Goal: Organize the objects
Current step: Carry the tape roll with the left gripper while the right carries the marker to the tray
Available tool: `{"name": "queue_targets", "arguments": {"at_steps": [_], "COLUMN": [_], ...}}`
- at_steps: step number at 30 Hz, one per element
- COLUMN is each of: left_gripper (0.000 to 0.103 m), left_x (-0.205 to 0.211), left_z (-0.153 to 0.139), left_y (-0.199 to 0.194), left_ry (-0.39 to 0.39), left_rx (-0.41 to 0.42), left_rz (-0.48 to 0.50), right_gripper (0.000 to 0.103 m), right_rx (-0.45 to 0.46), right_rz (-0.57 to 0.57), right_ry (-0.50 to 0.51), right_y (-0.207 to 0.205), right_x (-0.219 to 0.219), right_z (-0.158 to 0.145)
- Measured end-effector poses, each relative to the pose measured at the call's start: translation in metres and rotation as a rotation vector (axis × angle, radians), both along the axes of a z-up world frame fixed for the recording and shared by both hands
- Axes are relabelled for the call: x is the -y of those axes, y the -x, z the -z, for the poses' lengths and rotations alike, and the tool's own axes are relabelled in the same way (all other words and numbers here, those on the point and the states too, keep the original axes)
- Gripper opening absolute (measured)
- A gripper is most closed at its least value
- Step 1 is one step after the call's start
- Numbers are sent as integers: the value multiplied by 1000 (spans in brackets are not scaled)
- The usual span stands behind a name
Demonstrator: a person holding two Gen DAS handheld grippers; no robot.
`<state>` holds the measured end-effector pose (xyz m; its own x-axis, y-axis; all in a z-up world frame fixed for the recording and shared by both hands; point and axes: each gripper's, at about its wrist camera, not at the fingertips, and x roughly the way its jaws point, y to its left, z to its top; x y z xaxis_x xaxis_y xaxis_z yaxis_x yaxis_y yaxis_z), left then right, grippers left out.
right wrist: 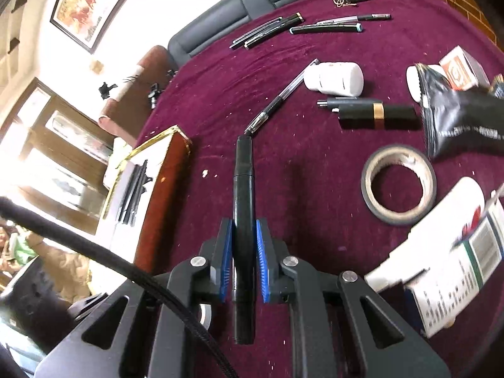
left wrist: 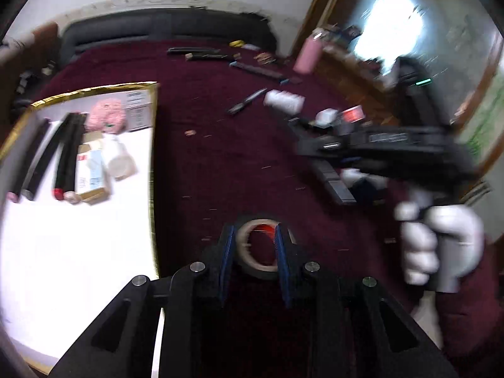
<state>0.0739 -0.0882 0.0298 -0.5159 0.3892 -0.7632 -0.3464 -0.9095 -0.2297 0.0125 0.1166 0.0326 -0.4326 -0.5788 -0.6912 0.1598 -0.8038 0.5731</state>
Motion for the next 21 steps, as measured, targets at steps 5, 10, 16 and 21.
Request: {"name": "queue_targets", "arguments": {"at_steps": [5,10,16,21], "left_gripper": [22,27,11,10], "left_x": [-25,-62,-56,-32], "left_z": [16,26,23,11], "left_y": [8,6,13,14], "left_ry": [194,379,293,157], "left_rx": [11,-77,-68,-53], "left_rz": [35,112,123,92], "right_gripper": [13,13,13,13], "right_rx": [-11,-10,-18,-46], "right_rz": [-9,-13,-24,-22], "right_ry": [54,97,116,116], "right_y": [-6,-8,-9,-14], "right_x": [-11,-15,-15,-19], "right_z": [1,7,4,-7]}}
